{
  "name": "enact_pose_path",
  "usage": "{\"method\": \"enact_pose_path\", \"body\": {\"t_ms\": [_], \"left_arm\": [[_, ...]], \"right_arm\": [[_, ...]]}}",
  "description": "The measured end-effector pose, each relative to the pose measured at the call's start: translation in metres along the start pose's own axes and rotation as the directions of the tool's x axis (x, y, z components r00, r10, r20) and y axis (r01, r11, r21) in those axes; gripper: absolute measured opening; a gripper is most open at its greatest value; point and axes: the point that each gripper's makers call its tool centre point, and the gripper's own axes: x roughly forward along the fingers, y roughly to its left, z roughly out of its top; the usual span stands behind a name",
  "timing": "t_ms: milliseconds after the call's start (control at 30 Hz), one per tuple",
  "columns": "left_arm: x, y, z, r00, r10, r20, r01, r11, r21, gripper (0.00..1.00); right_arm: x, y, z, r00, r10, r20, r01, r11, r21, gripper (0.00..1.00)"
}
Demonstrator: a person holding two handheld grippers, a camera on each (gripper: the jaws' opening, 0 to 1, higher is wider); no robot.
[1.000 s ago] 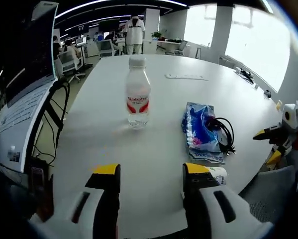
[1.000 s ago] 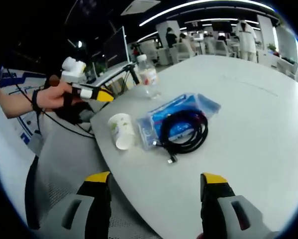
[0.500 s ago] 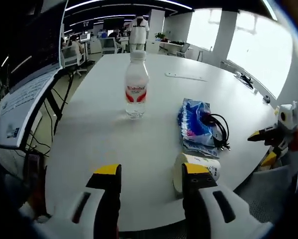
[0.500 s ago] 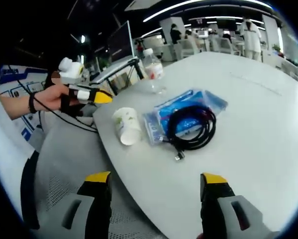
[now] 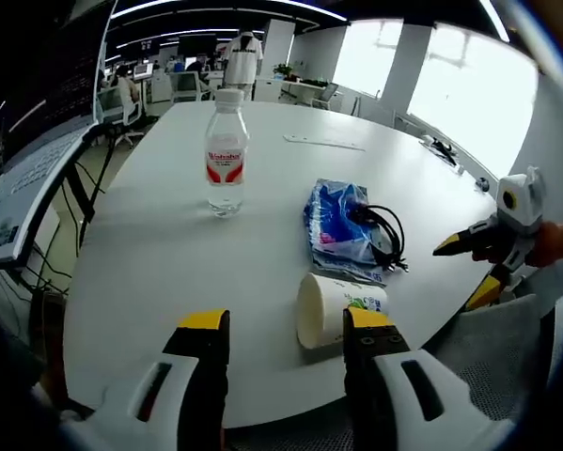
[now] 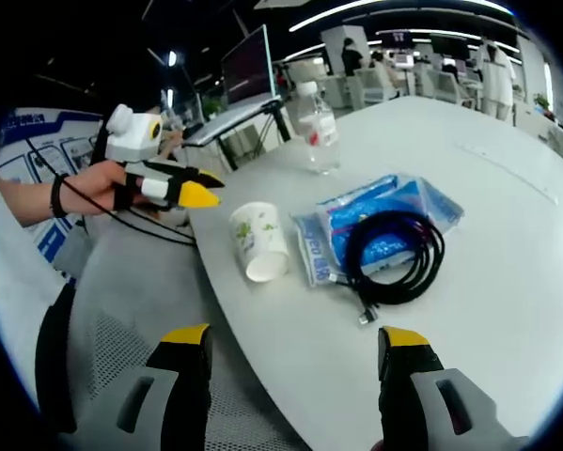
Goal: Arrange the tabletop items into an orderly group along one side of the table until the central work area is clear of visible clutter.
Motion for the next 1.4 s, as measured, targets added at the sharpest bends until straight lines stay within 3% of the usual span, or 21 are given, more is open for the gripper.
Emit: {"method": "enact_pose_path", "body": {"t_ms": [467,1133,1400], "left_arm": [[0.0,-0.004,-0.003,0.999,-0.035,0.007,0.035,0.999,-0.023,0.46],[-0.005,-0.008,-0.001,0.999,-0.046,0.025,0.048,0.997,-0.055,0.46],[-0.004,-0.011,-0.003,0.998,-0.065,0.019,0.066,0.995,-0.069,0.46]], "right_arm": [[0.026,0.016,0.02,0.999,0.046,-0.029,-0.047,0.997,-0.069,0.72],[0.059,0.035,0.023,0.99,0.053,-0.13,-0.074,0.984,-0.163,0.67],[0.074,0.04,0.044,0.991,0.045,-0.124,-0.068,0.98,-0.186,0.65]]}}
